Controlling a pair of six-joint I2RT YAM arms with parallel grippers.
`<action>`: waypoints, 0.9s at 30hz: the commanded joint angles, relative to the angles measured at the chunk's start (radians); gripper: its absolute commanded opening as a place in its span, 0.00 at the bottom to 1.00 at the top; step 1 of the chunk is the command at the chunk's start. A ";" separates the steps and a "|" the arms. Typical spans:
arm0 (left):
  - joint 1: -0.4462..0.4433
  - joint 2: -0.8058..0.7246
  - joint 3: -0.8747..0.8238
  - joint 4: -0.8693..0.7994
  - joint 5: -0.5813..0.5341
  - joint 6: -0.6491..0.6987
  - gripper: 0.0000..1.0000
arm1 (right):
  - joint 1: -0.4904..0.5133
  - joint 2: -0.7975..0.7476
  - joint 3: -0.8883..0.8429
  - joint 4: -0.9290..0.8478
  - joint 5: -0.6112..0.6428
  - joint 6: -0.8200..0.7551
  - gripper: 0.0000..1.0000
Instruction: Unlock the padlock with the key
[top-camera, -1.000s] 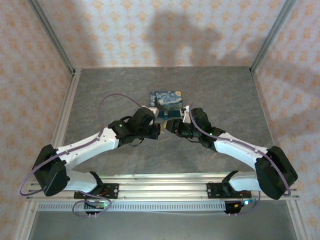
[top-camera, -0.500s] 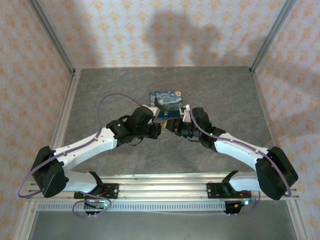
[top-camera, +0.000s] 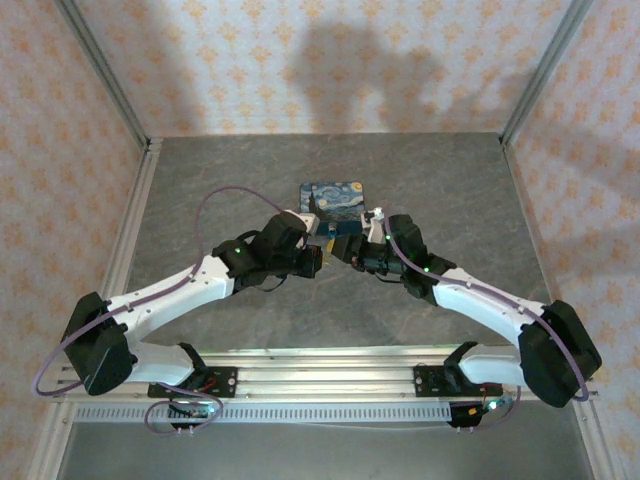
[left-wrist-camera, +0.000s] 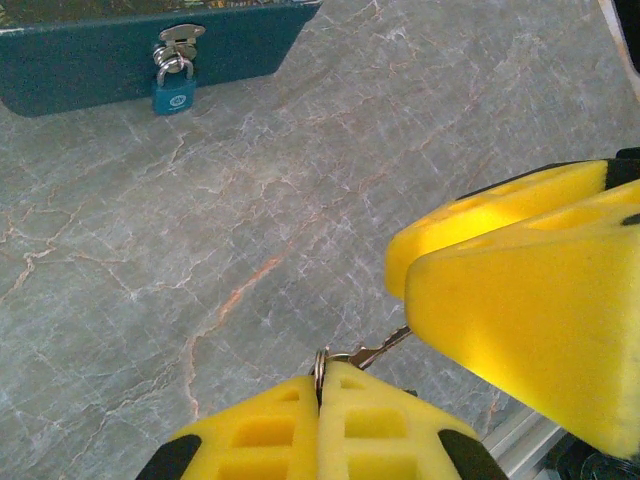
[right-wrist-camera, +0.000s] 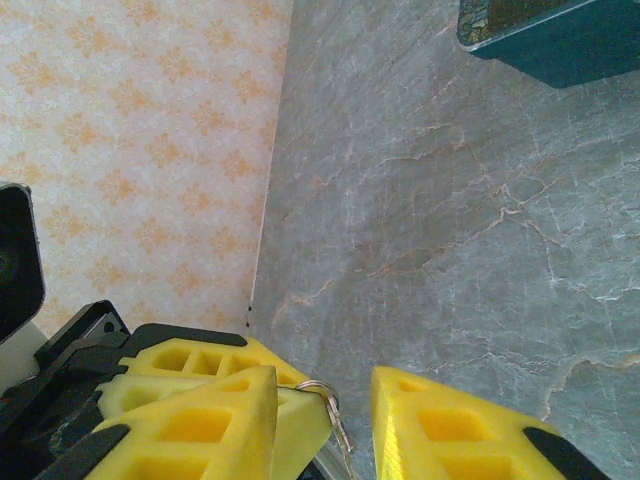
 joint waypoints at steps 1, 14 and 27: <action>0.013 -0.023 0.025 -0.006 0.009 0.008 0.00 | 0.012 -0.010 0.026 -0.008 -0.010 -0.025 0.31; 0.012 -0.034 0.022 0.000 0.026 0.008 0.00 | 0.022 0.015 0.029 -0.011 0.002 -0.033 0.18; 0.013 -0.055 0.001 0.014 0.019 -0.008 0.01 | 0.022 -0.027 0.033 -0.055 0.012 -0.169 0.00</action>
